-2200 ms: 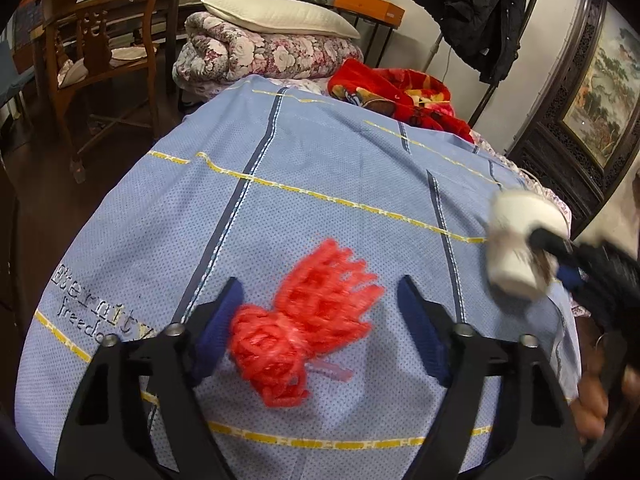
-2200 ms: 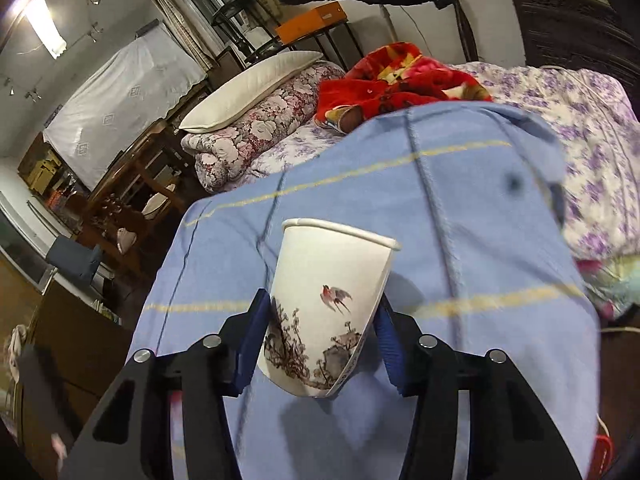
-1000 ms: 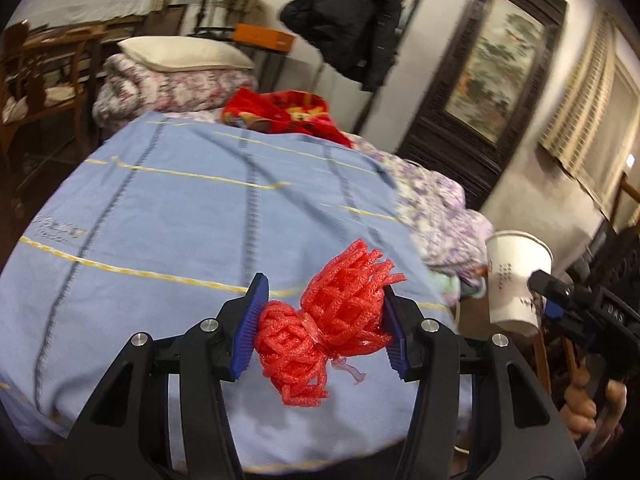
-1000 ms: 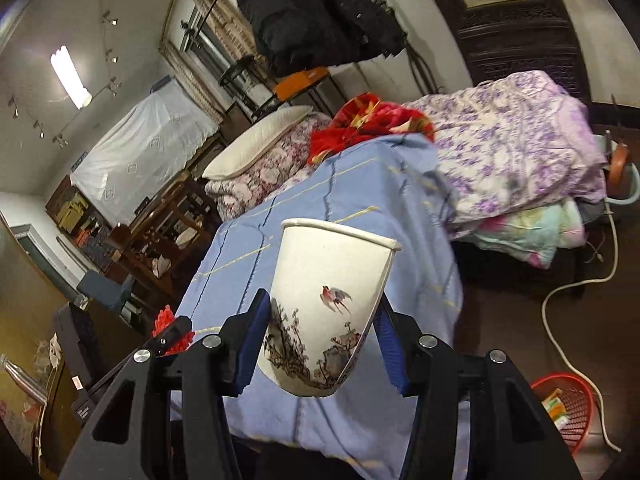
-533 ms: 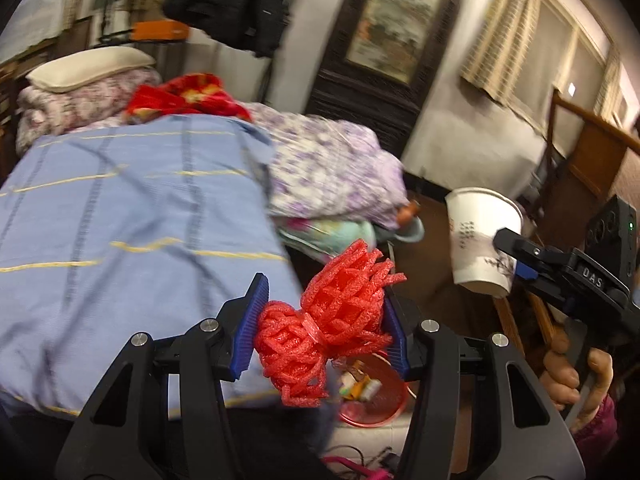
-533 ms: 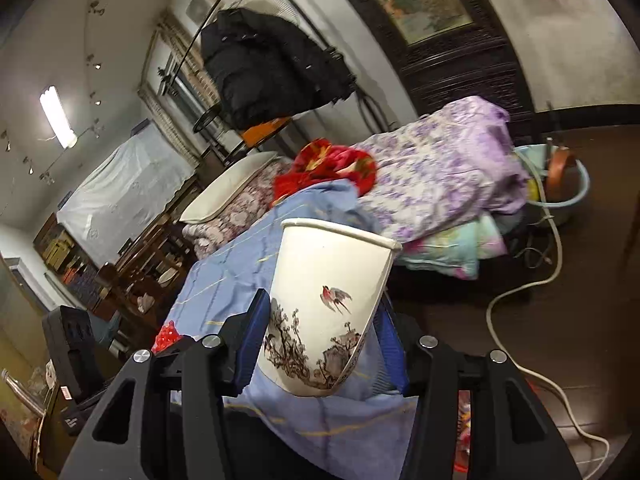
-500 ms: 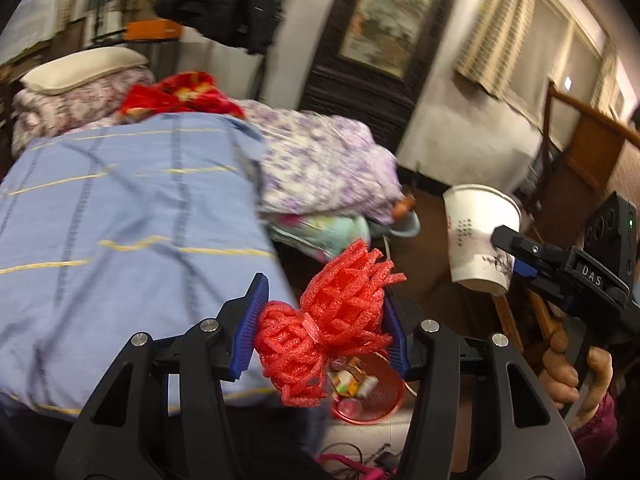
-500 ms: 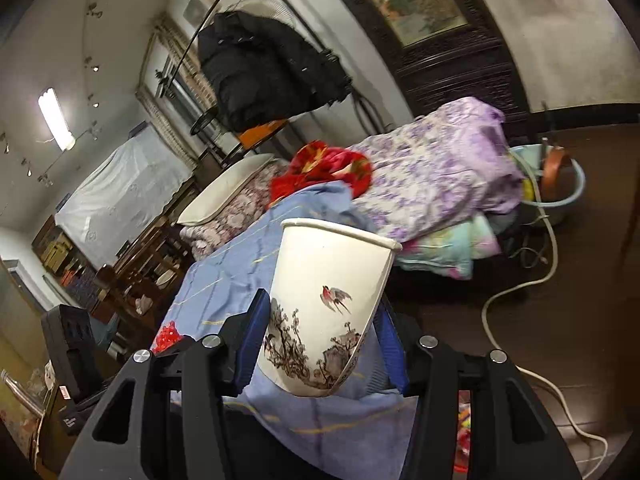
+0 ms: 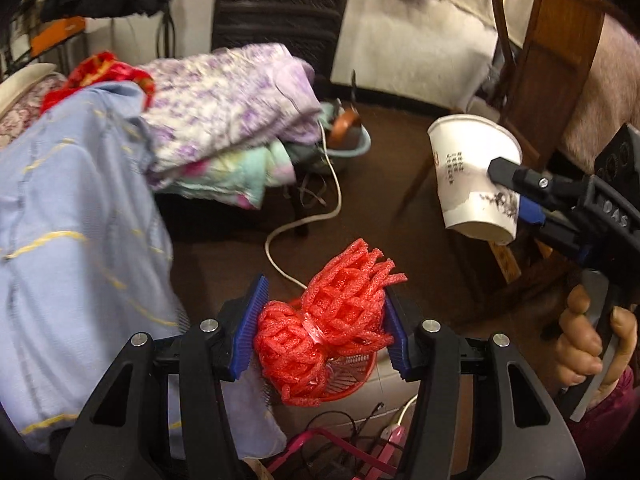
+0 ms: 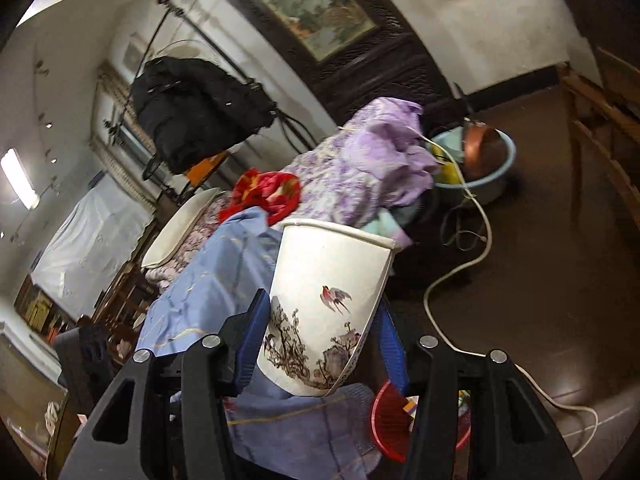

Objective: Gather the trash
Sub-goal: 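Carry the mesh bag and paper cup over the wastebasket, open the left tool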

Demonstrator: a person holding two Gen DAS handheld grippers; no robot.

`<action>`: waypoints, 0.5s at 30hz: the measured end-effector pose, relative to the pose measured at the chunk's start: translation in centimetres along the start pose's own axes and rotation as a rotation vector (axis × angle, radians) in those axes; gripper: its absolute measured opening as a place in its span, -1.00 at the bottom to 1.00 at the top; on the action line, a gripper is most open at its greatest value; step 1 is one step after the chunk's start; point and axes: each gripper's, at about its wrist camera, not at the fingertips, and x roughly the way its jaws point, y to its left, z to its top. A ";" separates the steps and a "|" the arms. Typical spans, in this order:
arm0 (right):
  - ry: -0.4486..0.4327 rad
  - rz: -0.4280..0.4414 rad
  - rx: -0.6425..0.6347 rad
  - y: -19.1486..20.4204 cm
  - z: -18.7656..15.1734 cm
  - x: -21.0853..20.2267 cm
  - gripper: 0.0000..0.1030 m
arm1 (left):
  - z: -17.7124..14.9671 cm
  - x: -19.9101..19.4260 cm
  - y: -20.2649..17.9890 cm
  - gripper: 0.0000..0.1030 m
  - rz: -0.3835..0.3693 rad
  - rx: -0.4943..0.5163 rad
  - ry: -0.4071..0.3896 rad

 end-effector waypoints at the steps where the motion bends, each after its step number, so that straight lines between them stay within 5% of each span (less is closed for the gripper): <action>1: 0.004 -0.009 0.009 -0.7 -0.1 0.1 0.01 | 0.0 1.0 -0.3 0.04 -0.005 0.004 0.015; 7: 0.039 -0.048 0.032 -2.7 -0.9 1.5 0.01 | -1.0 4.0 -0.7 0.50 -0.005 0.007 0.082; 15: 0.094 -0.063 0.012 -2.7 -2.8 3.1 0.01 | -2.2 2.8 2.3 0.64 0.053 -0.078 0.057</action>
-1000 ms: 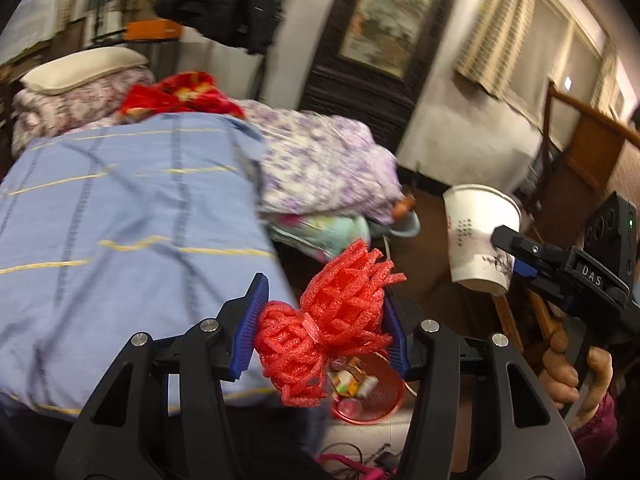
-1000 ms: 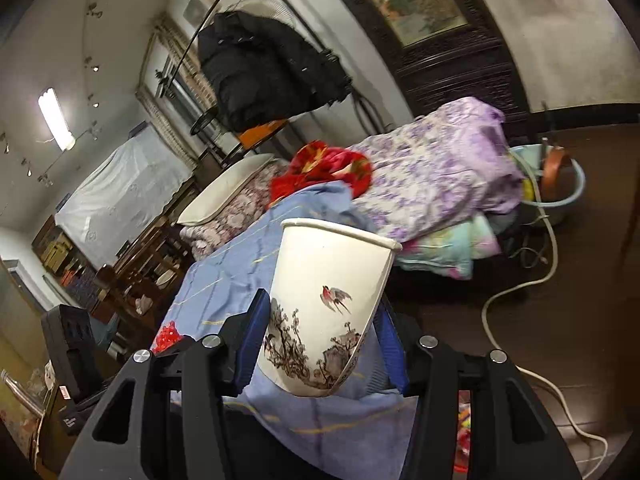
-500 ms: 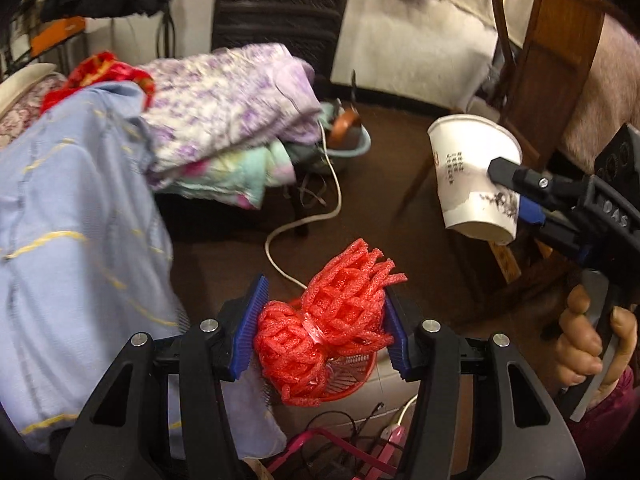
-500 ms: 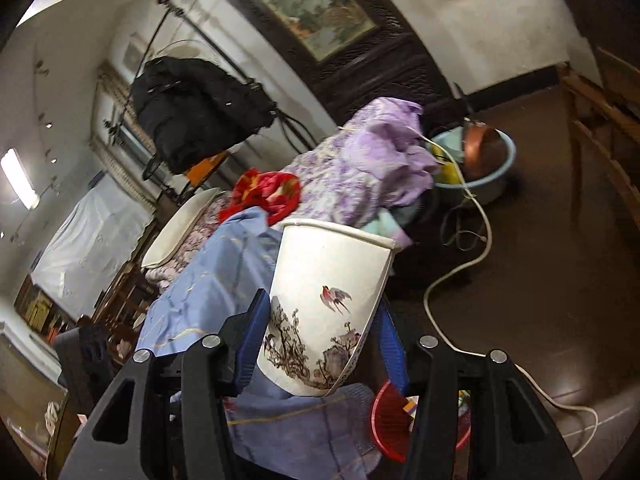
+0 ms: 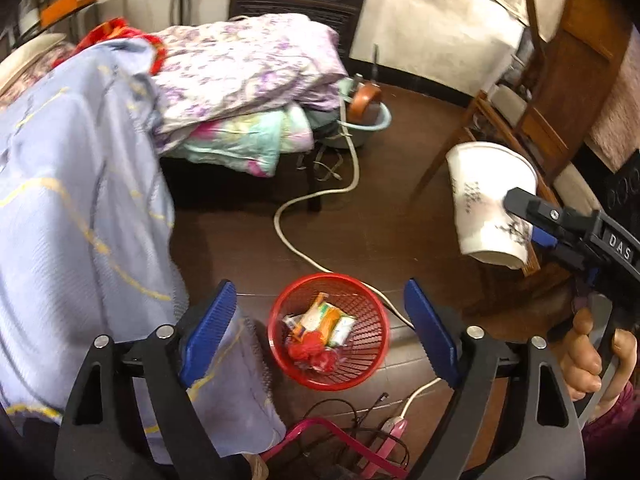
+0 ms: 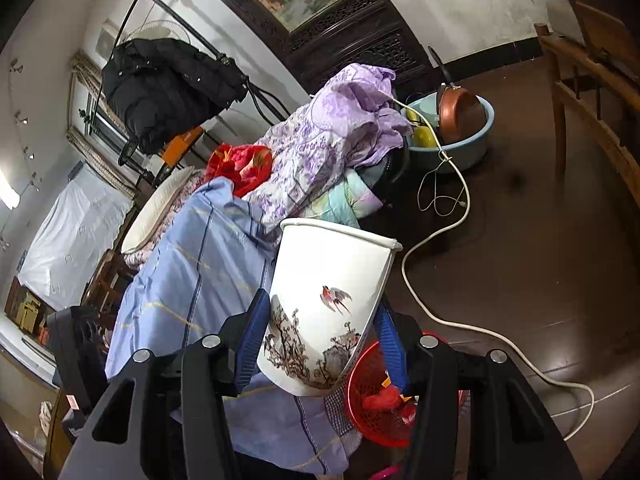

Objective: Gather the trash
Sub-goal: 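Carry the mesh bag and paper cup over the wastebasket, open the left tool, then lower the white paper cup into the wastebasket and open the right tool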

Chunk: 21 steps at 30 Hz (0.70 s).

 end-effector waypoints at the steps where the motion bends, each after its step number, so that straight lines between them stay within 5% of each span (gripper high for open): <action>1: 0.002 -0.004 -0.010 0.3 -0.1 0.1 0.01 | -0.4 -0.3 0.4 0.67 0.017 -0.008 -0.006; 8: 0.031 -0.044 -0.083 2.1 -1.0 0.5 0.01 | -3.2 -1.7 -0.1 0.73 0.112 0.060 -0.037; 21: 0.138 -0.150 -0.196 2.7 -3.6 2.3 0.02 | -6.1 -0.6 -1.5 0.80 0.157 0.164 -0.028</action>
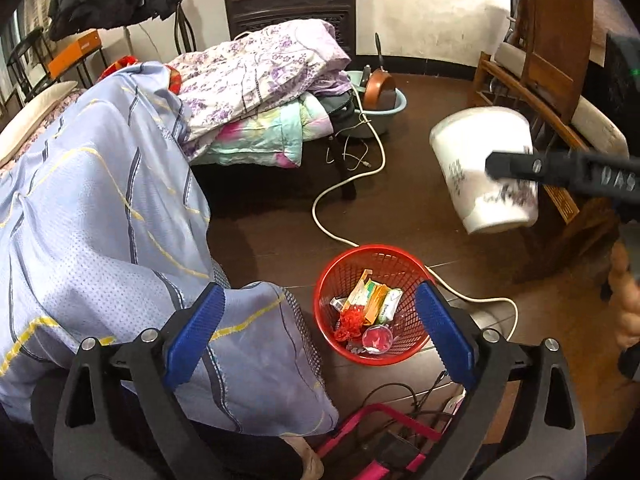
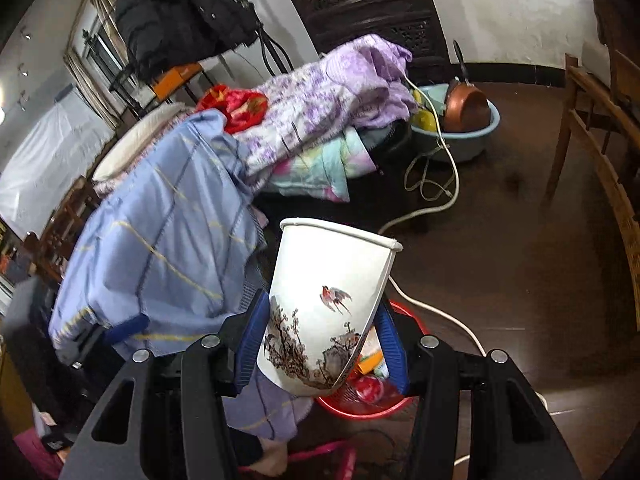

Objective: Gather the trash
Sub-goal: 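Lower the white paper cup into the wastebasket and open the right tool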

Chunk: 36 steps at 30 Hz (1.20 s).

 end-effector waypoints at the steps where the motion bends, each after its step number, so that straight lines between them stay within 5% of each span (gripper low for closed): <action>1: 0.006 -0.008 -0.002 0.0 -0.2 0.3 0.02 | -0.1 0.2 0.2 0.80 -0.002 -0.010 0.010; 36: 0.203 -0.059 0.018 -1.0 -4.8 10.5 0.02 | -0.3 1.9 1.0 0.82 -0.003 -0.057 0.081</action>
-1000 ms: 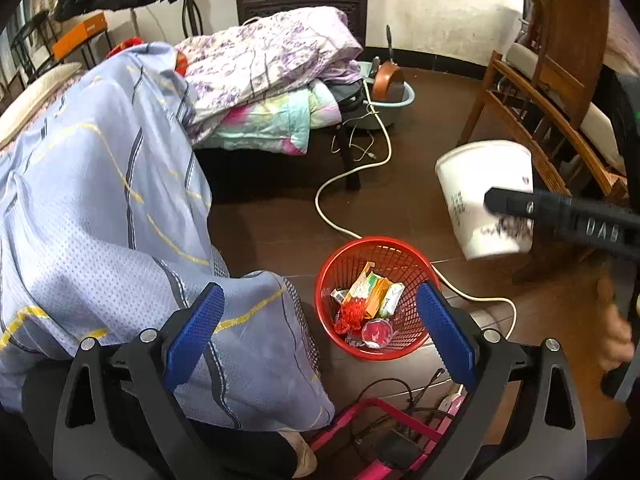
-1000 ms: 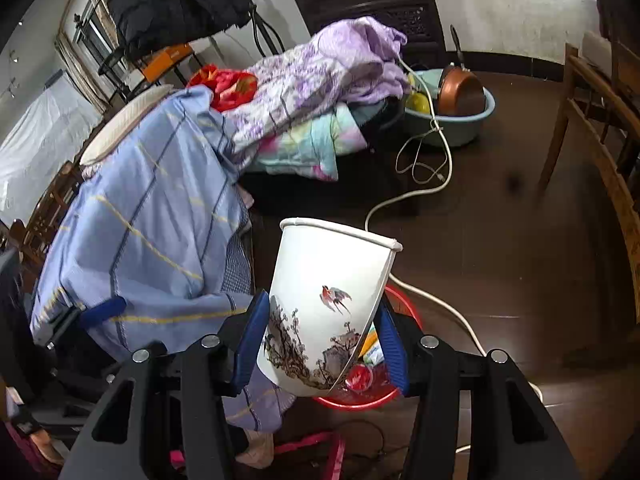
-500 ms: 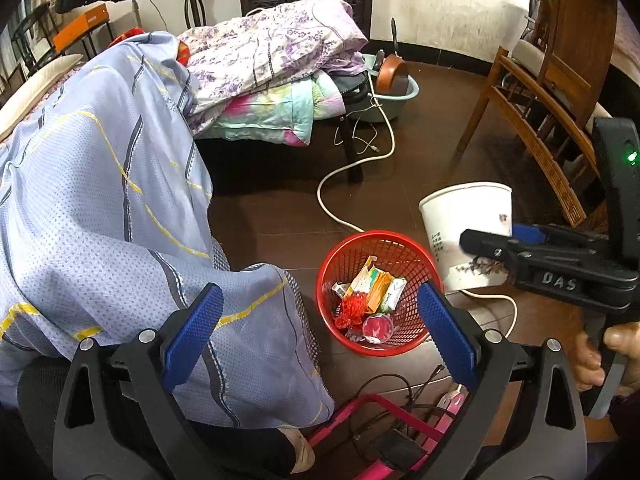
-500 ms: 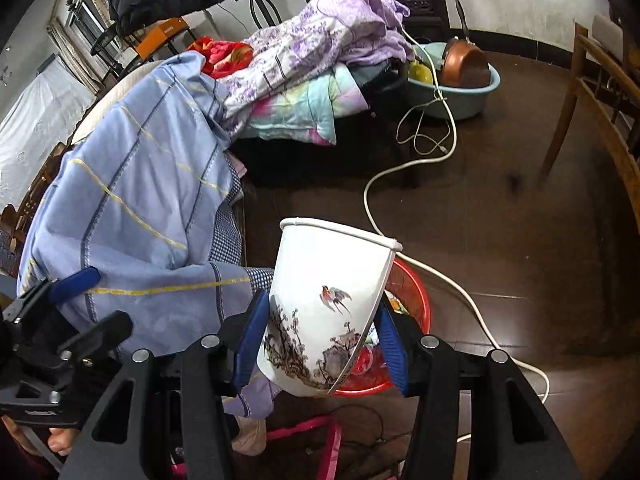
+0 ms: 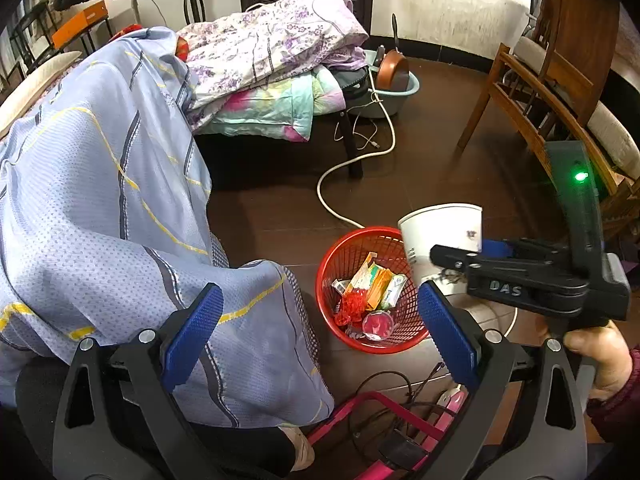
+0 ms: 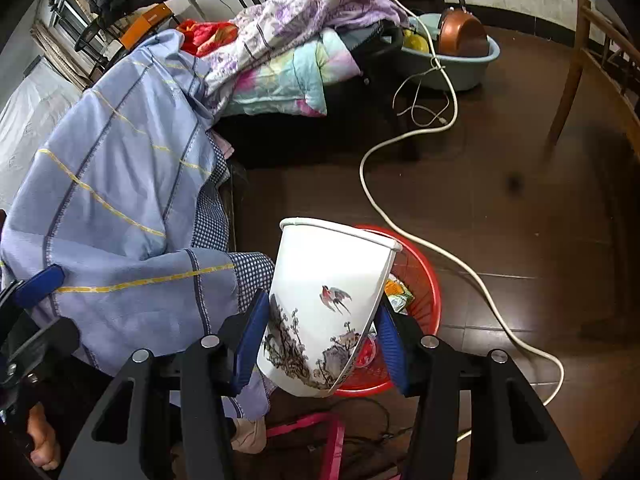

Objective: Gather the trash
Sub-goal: 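Lower the white paper cup into the wastebasket and open the right tool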

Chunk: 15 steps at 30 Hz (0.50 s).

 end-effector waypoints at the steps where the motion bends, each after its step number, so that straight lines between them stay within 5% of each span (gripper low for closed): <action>1: 0.006 0.002 0.004 0.0 0.0 0.4 0.02 | 0.0 0.0 0.0 0.82 0.000 0.000 0.002; 15: 0.087 -0.047 0.020 -1.4 -0.3 5.2 0.02 | 0.1 0.4 0.0 0.82 -0.009 -0.007 0.016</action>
